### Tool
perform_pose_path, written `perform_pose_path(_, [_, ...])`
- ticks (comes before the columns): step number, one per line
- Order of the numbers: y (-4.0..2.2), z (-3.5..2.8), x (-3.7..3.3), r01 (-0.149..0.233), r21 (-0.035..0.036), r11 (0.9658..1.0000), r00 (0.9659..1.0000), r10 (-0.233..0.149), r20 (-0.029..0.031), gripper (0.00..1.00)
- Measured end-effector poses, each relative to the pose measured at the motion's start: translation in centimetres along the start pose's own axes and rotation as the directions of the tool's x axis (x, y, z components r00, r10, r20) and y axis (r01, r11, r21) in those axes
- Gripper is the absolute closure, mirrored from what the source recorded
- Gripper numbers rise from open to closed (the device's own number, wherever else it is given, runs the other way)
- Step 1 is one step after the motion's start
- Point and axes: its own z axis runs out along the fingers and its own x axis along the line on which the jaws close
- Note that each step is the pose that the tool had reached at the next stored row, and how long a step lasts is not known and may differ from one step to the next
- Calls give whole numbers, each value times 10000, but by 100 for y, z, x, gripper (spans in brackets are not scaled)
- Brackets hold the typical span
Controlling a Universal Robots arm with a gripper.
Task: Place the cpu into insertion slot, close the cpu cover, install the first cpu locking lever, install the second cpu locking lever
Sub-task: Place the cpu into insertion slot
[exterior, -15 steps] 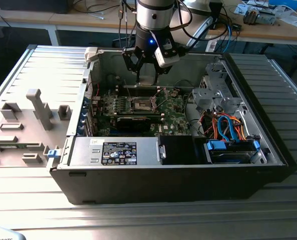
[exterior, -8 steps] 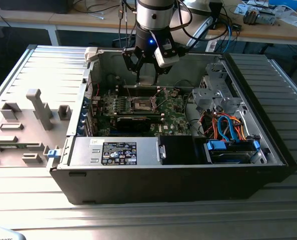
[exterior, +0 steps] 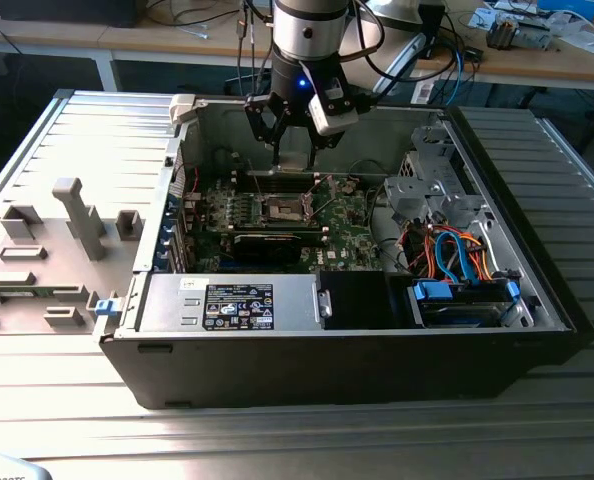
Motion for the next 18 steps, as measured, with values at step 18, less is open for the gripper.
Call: perform_pose_path(18, [0,0,0,-349,-7,9994,9994,349,31,46])
